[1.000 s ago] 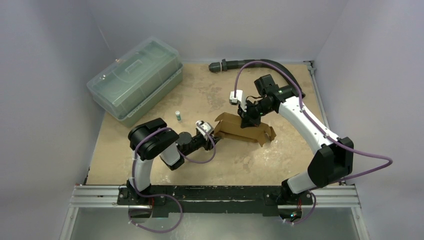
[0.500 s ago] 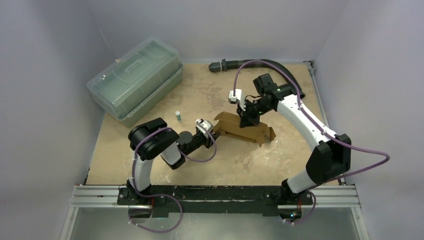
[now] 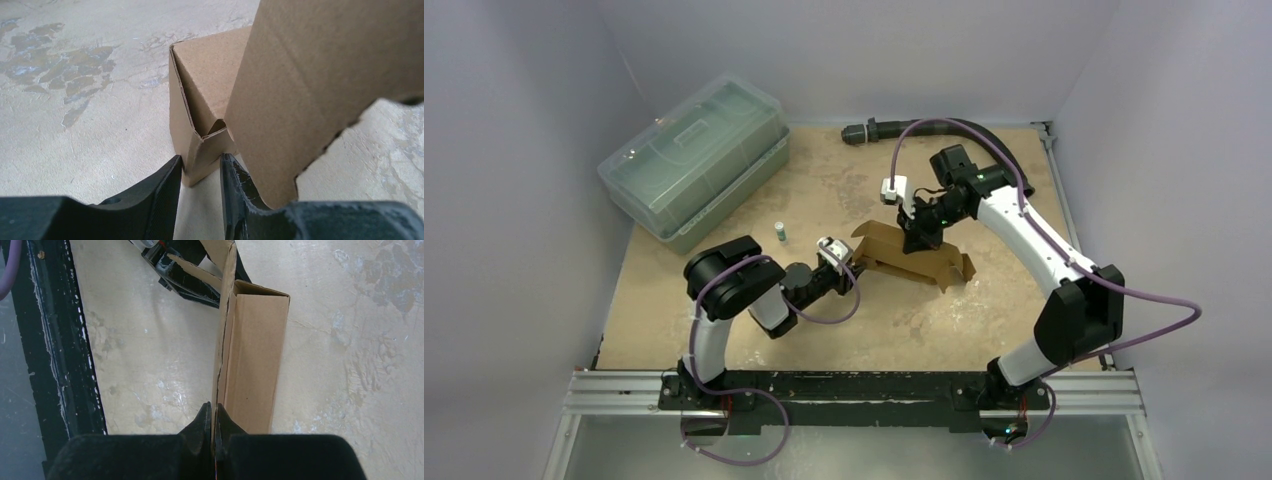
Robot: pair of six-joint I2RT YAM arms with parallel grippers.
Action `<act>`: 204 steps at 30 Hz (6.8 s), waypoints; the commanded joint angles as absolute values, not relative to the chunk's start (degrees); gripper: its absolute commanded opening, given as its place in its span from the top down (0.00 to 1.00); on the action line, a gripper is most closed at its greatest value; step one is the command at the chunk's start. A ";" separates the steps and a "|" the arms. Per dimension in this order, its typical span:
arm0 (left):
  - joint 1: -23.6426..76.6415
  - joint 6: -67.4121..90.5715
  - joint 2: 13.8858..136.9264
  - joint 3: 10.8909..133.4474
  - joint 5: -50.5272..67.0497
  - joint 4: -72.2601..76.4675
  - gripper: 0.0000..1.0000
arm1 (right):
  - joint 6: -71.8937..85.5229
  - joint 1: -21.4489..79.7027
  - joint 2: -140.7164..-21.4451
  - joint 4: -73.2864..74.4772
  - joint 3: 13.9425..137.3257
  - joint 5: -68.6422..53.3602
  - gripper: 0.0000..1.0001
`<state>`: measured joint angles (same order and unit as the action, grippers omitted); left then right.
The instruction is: Fold the paper box
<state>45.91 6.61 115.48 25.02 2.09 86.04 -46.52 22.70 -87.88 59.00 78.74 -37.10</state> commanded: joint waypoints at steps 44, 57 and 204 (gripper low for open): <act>47.86 10.42 116.75 29.30 -8.62 101.95 0.64 | -44.53 22.77 -88.97 59.94 81.71 -44.32 1.00; 46.32 9.29 113.22 26.01 -8.81 101.95 0.61 | -45.45 22.48 -88.57 60.77 80.95 -45.57 1.00; 45.65 8.48 110.01 18.32 -0.53 101.89 0.33 | -37.02 19.15 -90.12 53.66 77.78 -46.23 1.00</act>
<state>45.10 9.34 108.36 16.12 0.73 85.19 -35.46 18.85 -91.31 54.68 77.32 -44.69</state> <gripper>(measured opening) 0.687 0.008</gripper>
